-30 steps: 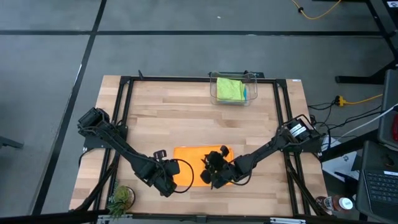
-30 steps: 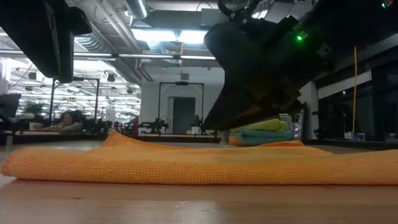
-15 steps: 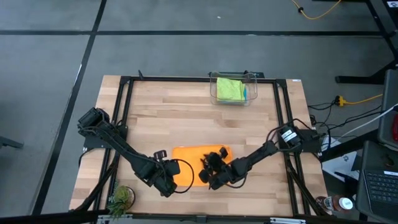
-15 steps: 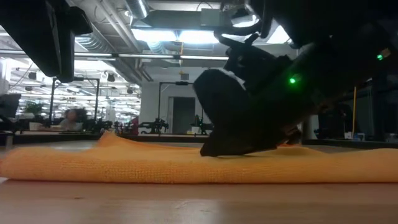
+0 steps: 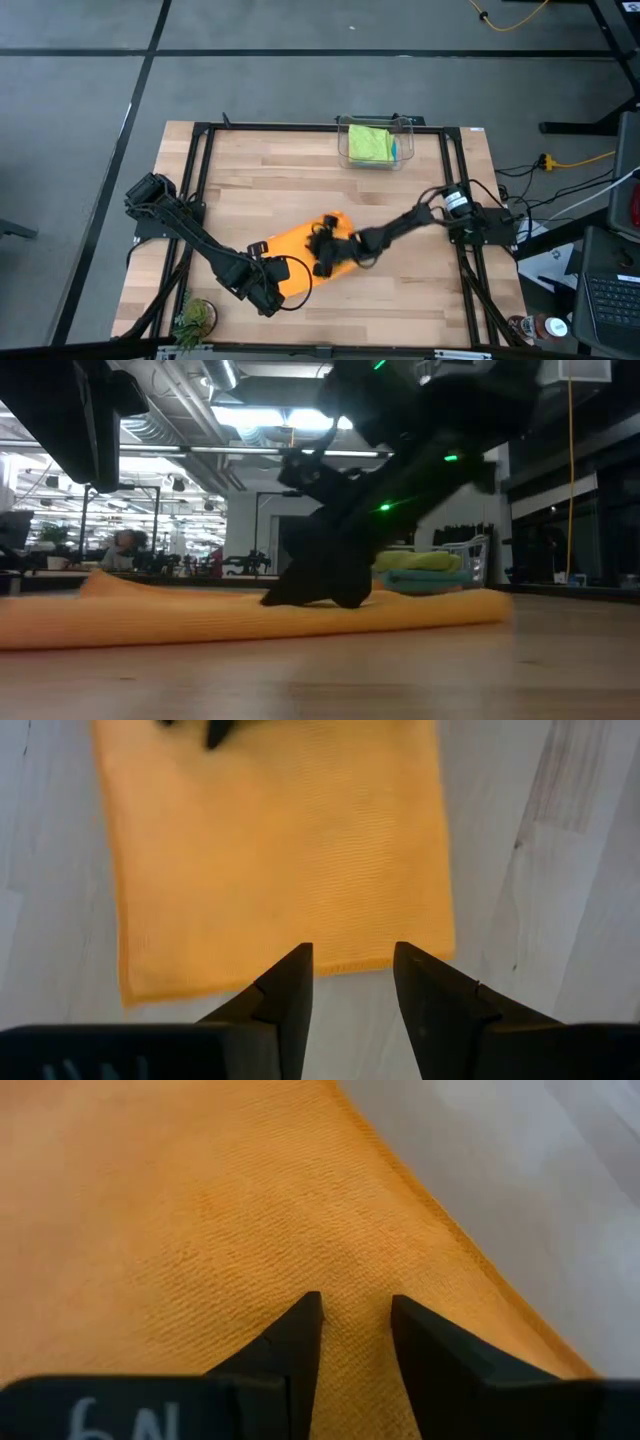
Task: Fold microfiber towels
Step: Fold the yellow microfiber cloth
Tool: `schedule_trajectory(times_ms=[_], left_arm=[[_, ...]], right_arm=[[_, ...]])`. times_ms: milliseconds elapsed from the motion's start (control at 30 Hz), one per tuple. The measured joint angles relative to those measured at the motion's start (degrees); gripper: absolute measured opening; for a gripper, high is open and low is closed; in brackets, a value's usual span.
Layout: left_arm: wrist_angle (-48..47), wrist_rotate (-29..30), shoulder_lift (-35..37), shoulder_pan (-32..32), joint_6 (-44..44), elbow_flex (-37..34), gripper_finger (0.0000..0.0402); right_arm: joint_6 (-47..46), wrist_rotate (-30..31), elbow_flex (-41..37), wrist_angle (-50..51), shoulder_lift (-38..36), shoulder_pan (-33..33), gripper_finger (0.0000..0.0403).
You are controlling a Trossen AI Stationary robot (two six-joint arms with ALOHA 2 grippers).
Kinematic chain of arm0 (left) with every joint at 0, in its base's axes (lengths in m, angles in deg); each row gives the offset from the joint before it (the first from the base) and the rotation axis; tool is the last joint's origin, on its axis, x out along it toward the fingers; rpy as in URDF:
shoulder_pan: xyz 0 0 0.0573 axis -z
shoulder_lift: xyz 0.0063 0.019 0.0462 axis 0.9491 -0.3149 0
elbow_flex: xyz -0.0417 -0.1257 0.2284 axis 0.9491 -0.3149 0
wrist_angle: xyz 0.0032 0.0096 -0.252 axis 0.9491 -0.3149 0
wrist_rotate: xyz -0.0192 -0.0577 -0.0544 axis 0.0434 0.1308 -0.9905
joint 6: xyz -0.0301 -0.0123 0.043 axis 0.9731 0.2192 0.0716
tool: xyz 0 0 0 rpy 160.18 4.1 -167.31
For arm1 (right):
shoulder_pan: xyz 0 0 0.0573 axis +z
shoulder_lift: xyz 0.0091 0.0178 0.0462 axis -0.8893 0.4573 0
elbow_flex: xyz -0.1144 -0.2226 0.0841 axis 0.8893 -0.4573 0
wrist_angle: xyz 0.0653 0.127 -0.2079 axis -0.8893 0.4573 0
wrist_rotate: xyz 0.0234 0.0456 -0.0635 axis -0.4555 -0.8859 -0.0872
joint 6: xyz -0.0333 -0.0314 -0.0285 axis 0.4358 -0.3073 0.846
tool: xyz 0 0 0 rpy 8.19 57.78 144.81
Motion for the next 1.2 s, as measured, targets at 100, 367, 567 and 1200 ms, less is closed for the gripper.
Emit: schedule_trajectory(times_ms=[100, 367, 567, 1200], left_arm=[[0.0, 0.0, 0.0, 0.0, 0.0, 0.0, 0.0133], [0.2, 0.0, 0.0, 0.0, 0.0, 0.0, 0.0134], [0.3, 0.0, 0.0, 0.0, 0.0, 0.0, 0.0134], [0.3, 0.0, 0.0, 0.0, 0.0, 0.0, 0.0134]], right_arm=[[13.0, -8.6, -0.1, -4.1, 0.1, -4.5, 0.0129], [12.1, -4.6, 0.3, -5.1, -6.5, -9.5, 0.0129], [1.5, -2.1, 0.4, -5.3, -9.4, -5.8, 0.0129], [-22.1, 12.4, 0.3, -7.6, 2.9, 0.2, 0.0129]])
